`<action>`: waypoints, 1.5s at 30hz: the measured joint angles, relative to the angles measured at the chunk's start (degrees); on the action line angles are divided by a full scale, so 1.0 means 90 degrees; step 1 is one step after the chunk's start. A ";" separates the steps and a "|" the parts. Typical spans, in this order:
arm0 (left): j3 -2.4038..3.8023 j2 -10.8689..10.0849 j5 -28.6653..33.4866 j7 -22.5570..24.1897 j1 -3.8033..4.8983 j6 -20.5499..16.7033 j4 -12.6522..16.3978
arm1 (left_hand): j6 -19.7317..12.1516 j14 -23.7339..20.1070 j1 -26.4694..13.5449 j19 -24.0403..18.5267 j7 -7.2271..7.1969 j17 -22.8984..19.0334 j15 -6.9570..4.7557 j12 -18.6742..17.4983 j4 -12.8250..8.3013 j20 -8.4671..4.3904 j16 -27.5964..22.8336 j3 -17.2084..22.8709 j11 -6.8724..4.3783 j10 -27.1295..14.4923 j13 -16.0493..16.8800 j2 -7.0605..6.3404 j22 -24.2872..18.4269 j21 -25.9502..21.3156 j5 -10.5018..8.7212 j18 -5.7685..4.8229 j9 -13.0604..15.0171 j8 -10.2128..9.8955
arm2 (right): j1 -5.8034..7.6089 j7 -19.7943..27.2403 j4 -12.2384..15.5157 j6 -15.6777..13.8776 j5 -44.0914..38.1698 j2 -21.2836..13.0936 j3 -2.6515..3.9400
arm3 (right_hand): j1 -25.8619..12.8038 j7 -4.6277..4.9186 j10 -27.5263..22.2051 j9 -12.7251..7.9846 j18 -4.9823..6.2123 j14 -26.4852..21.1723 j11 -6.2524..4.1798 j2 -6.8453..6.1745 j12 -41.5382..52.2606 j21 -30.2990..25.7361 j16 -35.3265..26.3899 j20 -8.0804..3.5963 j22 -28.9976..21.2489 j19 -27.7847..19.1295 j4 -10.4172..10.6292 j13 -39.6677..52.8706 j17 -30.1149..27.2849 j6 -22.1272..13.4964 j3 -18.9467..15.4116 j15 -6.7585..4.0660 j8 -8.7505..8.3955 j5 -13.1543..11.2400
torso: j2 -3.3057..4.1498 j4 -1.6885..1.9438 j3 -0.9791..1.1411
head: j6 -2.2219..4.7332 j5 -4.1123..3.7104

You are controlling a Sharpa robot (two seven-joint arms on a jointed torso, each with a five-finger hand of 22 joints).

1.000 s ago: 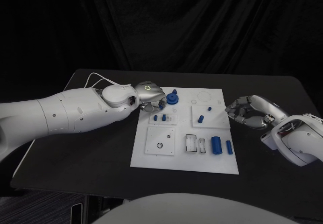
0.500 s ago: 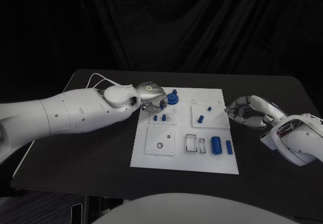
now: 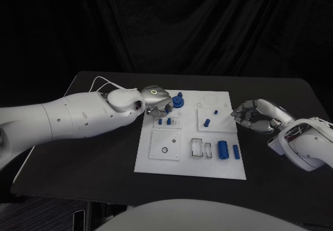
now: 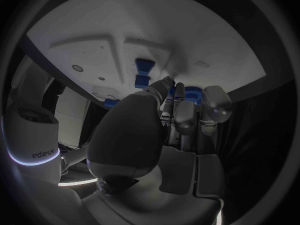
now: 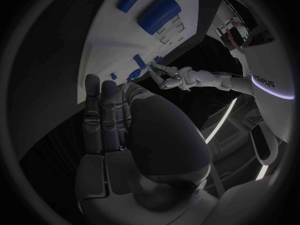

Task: Assemble the parts on the task board

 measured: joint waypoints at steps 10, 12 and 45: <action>0.0003 0.0016 0.0000 -0.0029 0.0000 0.0075 -0.0019 | -0.0202 -0.0138 -0.0072 -0.0127 -0.0015 -0.0227 0.0047 -0.0177 -0.0010 0.0010 -0.0158 0.0012 0.0047 -0.0060 -0.0003 -0.0071 0.0000 -0.0262 -0.0088 0.0000 -0.0017 -0.0150 | -0.0002 -0.0006 -0.0002 0.0019 0.0000 0.0002 0.0002 | 0.0000 0.0000 0.0000 0.0000 0.0000 0.0000 0.0000 0.0000 0.0000 0.0000 0.0000 0.0000 -0.0001 0.0000 0.0000 0.0000 0.0000 0.0000 0.0000 0.0000 0.0000 0.0000 | 0.0001 0.0001 -0.0002 | 0.0000 0.0010; 0.0000 0.0020 0.0000 -0.0047 -0.0002 0.0114 -0.0028 | -0.0365 -0.0195 -0.0153 -0.0189 -0.0018 -0.0334 0.0058 -0.0276 -0.0008 0.0038 -0.0229 0.0025 0.0063 -0.0183 -0.0018 -0.0098 -0.0001 -0.0414 -0.0200 0.0000 -0.0057 -0.0263 | -0.0002 -0.0007 -0.0002 0.0021 0.0000 0.0002 0.0002 | 0.0000 0.0000 0.0000 0.0000 0.0000 0.0000 0.0000 0.0000 0.0000 0.0000 0.0000 0.0000 -0.0001 0.0000 0.0000 0.0001 0.0000 0.0000 0.0000 0.0000 0.0000 0.0000 | 0.0001 0.0001 -0.0003 | 0.0000 0.0010; -0.0005 -0.1204 0.0107 -0.0381 -0.0018 -0.2325 0.0189 | -0.0762 -0.2530 -0.0729 -0.2046 -0.0273 -0.2764 0.0300 0.0156 0.0416 0.0386 -0.2744 0.0170 -0.0070 -0.1135 0.0599 -0.0243 -0.0276 -0.3989 -0.0172 0.0201 -0.0224 -0.0106 | 0.0208 -0.0066 0.0203 0.0005 0.0000 -0.0267 -0.0006 | 0.0000 -0.0023 0.0000 0.0000 0.0000 0.0000 0.0000 0.0000 0.0000 0.0025 -0.0030 0.0000 0.0002 0.0000 0.0018 -0.0013 -0.0046 0.0023 0.0017 0.0000 0.0024 0.0000 | -0.0010 -0.0001 -0.0004 | 0.0000 -0.0069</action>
